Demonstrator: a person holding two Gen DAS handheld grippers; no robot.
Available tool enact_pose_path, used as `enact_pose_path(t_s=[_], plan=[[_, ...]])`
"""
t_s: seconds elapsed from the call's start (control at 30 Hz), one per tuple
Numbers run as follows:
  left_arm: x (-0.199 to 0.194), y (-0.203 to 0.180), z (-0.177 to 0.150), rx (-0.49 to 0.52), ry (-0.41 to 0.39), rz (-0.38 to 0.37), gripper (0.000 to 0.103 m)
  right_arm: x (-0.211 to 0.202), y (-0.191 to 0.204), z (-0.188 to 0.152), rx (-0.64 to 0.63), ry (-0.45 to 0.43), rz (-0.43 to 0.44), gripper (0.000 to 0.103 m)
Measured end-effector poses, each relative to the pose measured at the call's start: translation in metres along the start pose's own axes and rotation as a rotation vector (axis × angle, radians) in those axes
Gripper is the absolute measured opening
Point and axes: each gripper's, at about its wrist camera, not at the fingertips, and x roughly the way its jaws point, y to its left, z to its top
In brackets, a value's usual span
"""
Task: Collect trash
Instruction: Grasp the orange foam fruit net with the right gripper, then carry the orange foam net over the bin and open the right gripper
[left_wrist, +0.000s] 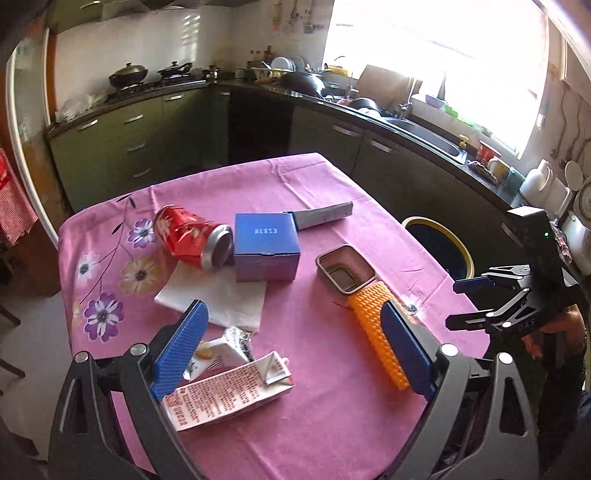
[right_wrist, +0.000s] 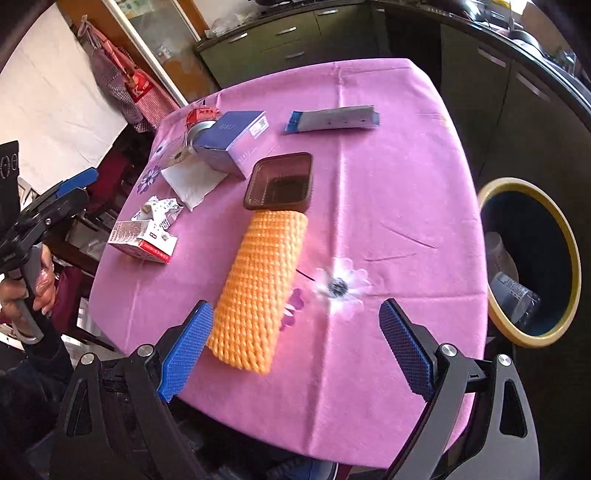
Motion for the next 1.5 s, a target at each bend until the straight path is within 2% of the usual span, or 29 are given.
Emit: enact_pose_path(t_s=[0.17, 0.27, 0.47, 0.53, 0.6, 0.73, 0.87, 1.1, 1.23, 1.37, 1.5], plan=[[-0.020, 0.021, -0.021, -0.056, -0.080, 0.120, 0.091, 0.031, 0.033, 0.008, -0.040, -0.001, -0.128, 0.091], [-0.026, 0.025, -0.027, -0.063, -0.115, 0.177, 0.093, 0.051, 0.048, 0.005, -0.073, 0.006, -0.251, 0.091], [-0.028, 0.028, -0.037, -0.092, -0.124, 0.149, 0.093, 0.065, 0.057, -0.002, -0.097, 0.007, -0.315, 0.090], [-0.026, 0.028, -0.039, -0.098, -0.120, 0.137, 0.093, 0.069, 0.058, -0.003, -0.100, 0.008, -0.318, 0.084], [-0.024, 0.028, -0.040, -0.104, -0.117, 0.132, 0.093, 0.070, 0.056, -0.004, -0.092, 0.007, -0.310, 0.061], [-0.023, 0.026, -0.043, -0.110, -0.112, 0.122, 0.093, 0.067, 0.055, -0.005, -0.081, -0.020, -0.290, 0.046], [-0.023, 0.025, -0.044, -0.117, -0.114, 0.121, 0.093, 0.053, 0.052, -0.007, -0.070, -0.063, -0.270, 0.018], [-0.027, 0.019, -0.046, -0.116, -0.122, 0.132, 0.094, 0.032, 0.042, -0.023, -0.034, -0.079, -0.181, 0.015], [-0.027, 0.016, -0.046, -0.111, -0.118, 0.131, 0.094, 0.005, 0.025, -0.030, 0.012, -0.128, -0.155, 0.015], [-0.025, 0.011, -0.046, -0.101, -0.113, 0.127, 0.094, -0.036, -0.028, -0.027, 0.117, -0.234, -0.286, 0.015], [-0.023, 0.006, -0.045, -0.094, -0.109, 0.120, 0.094, -0.053, -0.099, -0.018, 0.242, -0.256, -0.432, 0.015]])
